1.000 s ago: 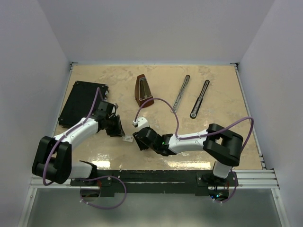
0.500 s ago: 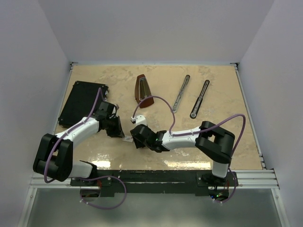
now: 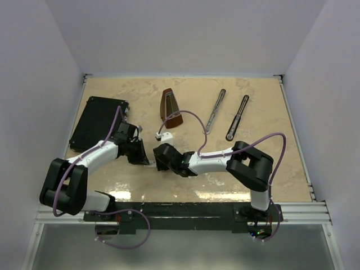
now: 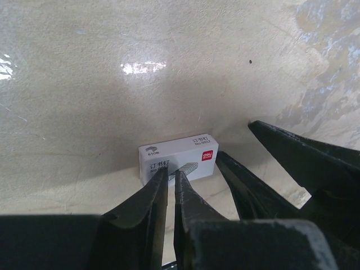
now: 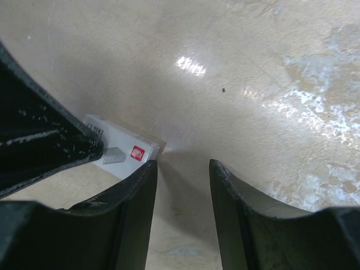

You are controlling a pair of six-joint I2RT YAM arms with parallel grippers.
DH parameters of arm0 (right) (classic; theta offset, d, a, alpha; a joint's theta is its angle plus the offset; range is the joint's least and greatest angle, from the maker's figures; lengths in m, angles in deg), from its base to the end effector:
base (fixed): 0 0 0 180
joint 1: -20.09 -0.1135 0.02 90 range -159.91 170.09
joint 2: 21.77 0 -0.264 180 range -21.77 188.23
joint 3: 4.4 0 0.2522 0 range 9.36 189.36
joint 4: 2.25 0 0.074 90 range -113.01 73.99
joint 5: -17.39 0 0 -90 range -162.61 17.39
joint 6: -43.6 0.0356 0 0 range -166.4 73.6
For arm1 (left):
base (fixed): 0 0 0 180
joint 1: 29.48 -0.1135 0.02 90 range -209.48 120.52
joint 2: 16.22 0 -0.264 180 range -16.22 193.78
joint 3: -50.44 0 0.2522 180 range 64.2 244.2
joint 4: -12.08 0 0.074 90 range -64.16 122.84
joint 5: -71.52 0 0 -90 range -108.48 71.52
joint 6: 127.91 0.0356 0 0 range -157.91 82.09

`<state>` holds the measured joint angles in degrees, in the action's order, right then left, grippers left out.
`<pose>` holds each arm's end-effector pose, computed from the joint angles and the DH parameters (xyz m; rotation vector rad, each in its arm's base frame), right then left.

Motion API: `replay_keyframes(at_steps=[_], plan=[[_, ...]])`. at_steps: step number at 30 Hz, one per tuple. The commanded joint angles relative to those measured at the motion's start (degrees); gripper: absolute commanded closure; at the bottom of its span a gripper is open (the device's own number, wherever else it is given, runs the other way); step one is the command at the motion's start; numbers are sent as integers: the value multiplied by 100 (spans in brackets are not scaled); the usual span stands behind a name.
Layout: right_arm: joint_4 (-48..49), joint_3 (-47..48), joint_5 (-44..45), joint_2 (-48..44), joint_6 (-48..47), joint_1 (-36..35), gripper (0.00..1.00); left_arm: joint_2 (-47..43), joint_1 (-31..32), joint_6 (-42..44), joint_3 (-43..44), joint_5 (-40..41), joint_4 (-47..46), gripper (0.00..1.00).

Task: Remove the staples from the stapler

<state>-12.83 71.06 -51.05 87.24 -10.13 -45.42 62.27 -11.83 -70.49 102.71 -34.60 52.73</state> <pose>0.1748 0.3523 0.1491 -0.4039 2.2876 0.4821 0.2220 -0.0810 0.1613 -0.2866 2.8189 -0.6091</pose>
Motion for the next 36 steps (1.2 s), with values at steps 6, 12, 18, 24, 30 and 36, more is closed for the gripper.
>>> replay_keyframes(at_steps=[6,12,18,24,30,36], plan=[[-229,-605,59,-731,381,381,51,-299,10,14,245,-49,184,83],[-1335,-650,50,-2537,-14,452,45,-914,10,243,1448,-295,675,75],[-2822,491,287,-4096,-330,452,1,-1870,10,436,2390,-426,328,32],[-3280,1309,314,-5073,-437,443,1,-3005,10,366,2293,-822,-684,0],[-3008,1092,-11,-5530,-226,443,1,-3638,10,331,1802,-831,-1097,0],[-2779,792,14,-5751,-164,443,1,-4070,10,314,1345,-840,-1362,0]])
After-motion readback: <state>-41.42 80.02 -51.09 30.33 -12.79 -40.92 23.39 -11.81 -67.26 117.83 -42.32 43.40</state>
